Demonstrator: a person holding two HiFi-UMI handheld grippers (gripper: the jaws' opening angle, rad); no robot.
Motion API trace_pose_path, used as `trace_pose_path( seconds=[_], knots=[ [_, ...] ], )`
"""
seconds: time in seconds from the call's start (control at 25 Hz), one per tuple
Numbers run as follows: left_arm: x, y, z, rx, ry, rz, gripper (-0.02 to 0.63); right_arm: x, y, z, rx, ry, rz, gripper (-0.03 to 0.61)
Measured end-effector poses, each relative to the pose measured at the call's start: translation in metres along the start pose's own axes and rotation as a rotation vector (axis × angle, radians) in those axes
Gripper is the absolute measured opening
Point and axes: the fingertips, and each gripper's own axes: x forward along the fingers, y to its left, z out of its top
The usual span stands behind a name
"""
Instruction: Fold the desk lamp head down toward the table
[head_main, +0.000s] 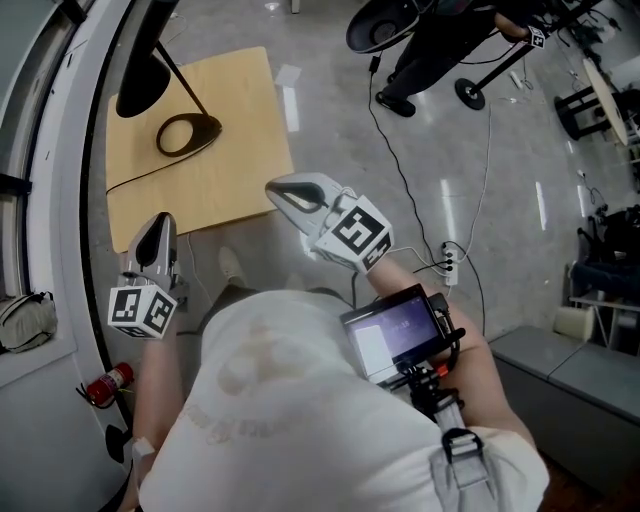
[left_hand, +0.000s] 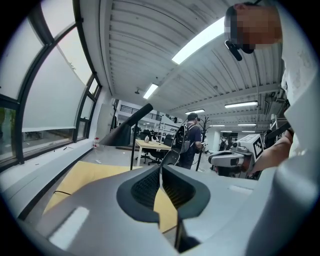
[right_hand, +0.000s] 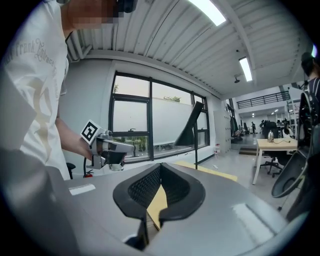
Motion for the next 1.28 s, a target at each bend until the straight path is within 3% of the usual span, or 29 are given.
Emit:
trace_pose_path(
  seconds=[0.64,1.28],
  knots=[
    [-0.021,-0.028,-0.01,0.009,-0.039,0.017,0.014,0.004,0.032,-0.006,0.016,-0.008,0.08,0.012],
    [-0.026,-0.032,-0.006,0.039,-0.008,0.017,0.014,0.011,0.039,0.006,0.019,-0.052,0.114,0.012]
  ],
)
